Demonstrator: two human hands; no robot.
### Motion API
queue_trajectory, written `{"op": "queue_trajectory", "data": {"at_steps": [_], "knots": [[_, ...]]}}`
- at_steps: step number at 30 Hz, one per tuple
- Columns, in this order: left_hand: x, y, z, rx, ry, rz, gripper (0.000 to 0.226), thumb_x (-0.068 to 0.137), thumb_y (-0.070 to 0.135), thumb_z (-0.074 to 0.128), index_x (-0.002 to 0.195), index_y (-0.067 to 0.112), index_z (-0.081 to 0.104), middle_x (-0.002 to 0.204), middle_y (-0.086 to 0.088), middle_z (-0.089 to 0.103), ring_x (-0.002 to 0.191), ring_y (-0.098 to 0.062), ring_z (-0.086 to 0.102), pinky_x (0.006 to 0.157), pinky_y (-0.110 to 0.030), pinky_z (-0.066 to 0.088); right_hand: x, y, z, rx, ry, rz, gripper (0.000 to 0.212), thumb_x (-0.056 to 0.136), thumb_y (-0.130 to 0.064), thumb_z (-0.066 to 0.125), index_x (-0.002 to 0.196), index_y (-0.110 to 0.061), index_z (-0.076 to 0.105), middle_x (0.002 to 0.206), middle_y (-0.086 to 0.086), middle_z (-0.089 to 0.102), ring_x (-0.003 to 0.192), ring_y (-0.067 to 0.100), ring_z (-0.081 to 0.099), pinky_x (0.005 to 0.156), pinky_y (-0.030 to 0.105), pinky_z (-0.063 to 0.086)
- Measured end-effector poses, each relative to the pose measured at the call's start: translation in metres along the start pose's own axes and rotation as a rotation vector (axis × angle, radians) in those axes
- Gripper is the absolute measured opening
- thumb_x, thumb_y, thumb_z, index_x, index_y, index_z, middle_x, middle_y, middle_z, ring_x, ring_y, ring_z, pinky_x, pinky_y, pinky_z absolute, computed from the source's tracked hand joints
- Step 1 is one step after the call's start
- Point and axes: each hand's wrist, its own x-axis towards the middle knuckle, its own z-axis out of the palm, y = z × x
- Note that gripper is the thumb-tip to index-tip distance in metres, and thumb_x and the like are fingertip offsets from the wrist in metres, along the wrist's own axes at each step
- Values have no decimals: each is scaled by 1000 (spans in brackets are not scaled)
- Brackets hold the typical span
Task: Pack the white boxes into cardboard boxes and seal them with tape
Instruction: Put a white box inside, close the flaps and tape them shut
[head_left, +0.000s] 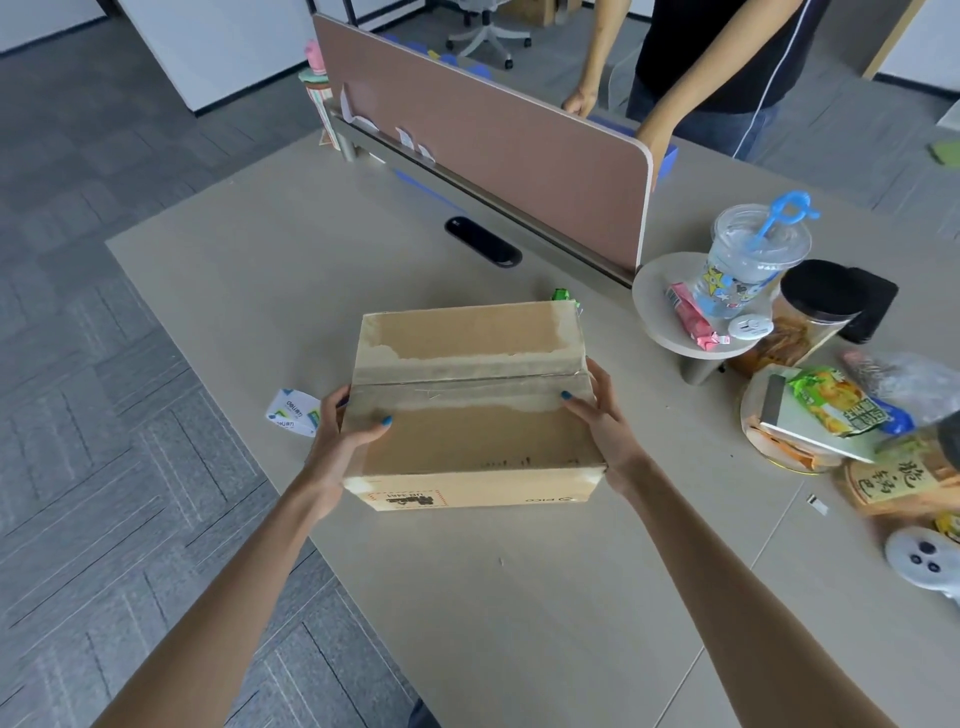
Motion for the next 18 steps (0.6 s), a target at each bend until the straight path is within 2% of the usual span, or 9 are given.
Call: {"op": "queue_trajectory", "data": {"at_steps": [2, 6, 11, 13, 16, 18], "knots": [[-1, 2, -2, -13, -24, 14, 67, 61, 22, 83, 116, 44, 50, 128, 4, 58, 119, -20, 60, 108, -47, 43, -6, 2, 2, 21, 14, 3, 53, 95, -12, 59, 139, -37, 43, 137, -2, 54, 121, 23, 54, 98, 40, 50], [-7, 10, -8, 0, -57, 55, 67, 70, 9, 84, 119, 38, 50, 122, 6, 61, 119, -20, 60, 103, -36, 46, -23, 3, 9, 47, 60, -6, 51, 95, -14, 59, 138, -38, 43, 134, -7, 55, 120, 23, 55, 92, 39, 52], [-19, 29, -29, -1, -92, 110, 80, 64, 21, 84, 132, 36, 46, 128, 8, 59, 120, -14, 59, 108, -39, 43, -41, -14, 25, 44, 57, -77, 50, 95, -14, 58, 136, -40, 45, 133, -13, 56, 121, 22, 55, 99, 45, 50], [-24, 41, -39, 13, -102, 152, 82, 69, 14, 86, 137, 31, 43, 127, 8, 59, 118, -12, 60, 103, -34, 45, -47, -25, 38, 44, 44, -119, 50, 95, -13, 58, 136, -39, 45, 132, -13, 57, 120, 21, 57, 98, 43, 50], [-34, 66, -58, 22, -109, 218, 74, 79, 7, 80, 138, 27, 40, 121, 13, 59, 106, 2, 62, 88, -19, 46, -55, -42, 61, 53, 41, -180, 49, 96, -12, 56, 136, -36, 44, 130, -13, 59, 120, 19, 57, 96, 38, 51], [-40, 81, -74, 21, -107, 257, 78, 77, 9, 82, 139, 27, 40, 123, 13, 59, 108, 0, 62, 90, -22, 46, -60, -53, 79, 52, 24, -214, 47, 96, -13, 56, 136, -36, 44, 131, -11, 59, 121, 19, 56, 100, 42, 50]]}}
